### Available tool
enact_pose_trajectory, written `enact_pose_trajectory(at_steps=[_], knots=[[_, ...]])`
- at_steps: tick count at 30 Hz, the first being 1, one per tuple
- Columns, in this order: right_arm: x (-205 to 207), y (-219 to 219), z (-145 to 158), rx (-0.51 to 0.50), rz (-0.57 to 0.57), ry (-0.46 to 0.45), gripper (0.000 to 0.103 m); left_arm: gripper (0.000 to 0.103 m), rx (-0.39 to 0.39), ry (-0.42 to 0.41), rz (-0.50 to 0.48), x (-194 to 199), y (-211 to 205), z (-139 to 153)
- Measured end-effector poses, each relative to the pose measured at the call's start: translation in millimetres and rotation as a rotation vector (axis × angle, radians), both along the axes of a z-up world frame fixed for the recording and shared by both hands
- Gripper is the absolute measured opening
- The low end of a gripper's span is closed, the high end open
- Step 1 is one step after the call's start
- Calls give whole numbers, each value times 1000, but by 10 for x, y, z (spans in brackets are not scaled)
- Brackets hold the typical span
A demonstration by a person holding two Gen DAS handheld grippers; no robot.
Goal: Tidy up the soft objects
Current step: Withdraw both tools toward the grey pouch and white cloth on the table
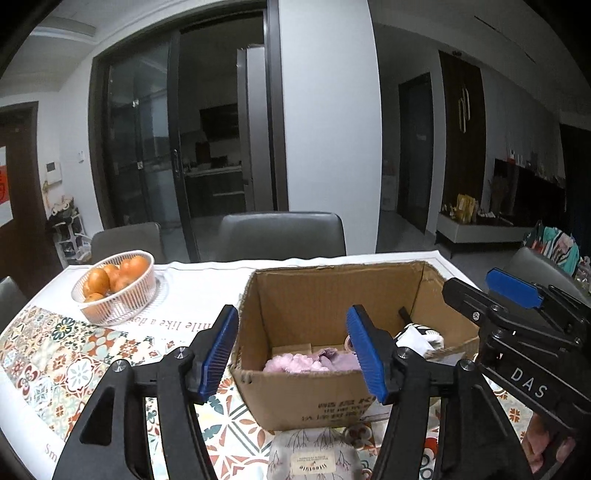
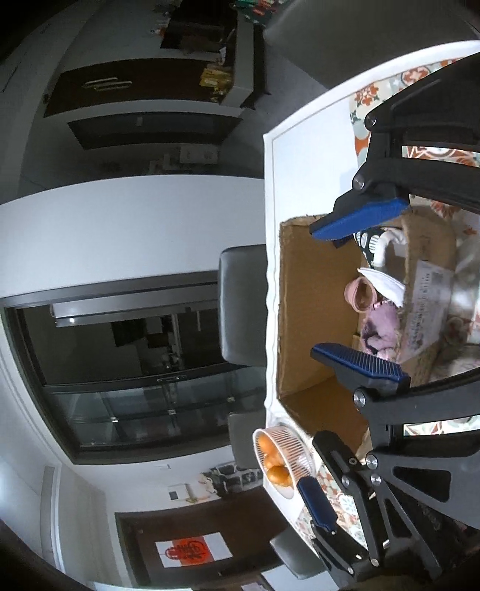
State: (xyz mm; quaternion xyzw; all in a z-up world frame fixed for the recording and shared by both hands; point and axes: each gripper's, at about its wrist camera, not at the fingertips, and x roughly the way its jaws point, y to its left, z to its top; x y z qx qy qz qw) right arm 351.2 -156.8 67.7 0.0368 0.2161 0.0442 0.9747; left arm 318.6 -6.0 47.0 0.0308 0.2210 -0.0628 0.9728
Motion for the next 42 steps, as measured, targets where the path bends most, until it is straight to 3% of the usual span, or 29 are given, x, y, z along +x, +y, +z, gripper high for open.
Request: enact_pose_trajectory(at_steps=[18,29,42], knots=[[-666,-65,138,2,-71,-39,79,71,7,-32,40,-646,19,10],[-952,-182,-43,-11,-164,-34,83,80,3,-5,52,-824,11,-194],[-1183,-230,-402,-34,-210,30,83,81,-6,96,54,-949,-4,-590]])
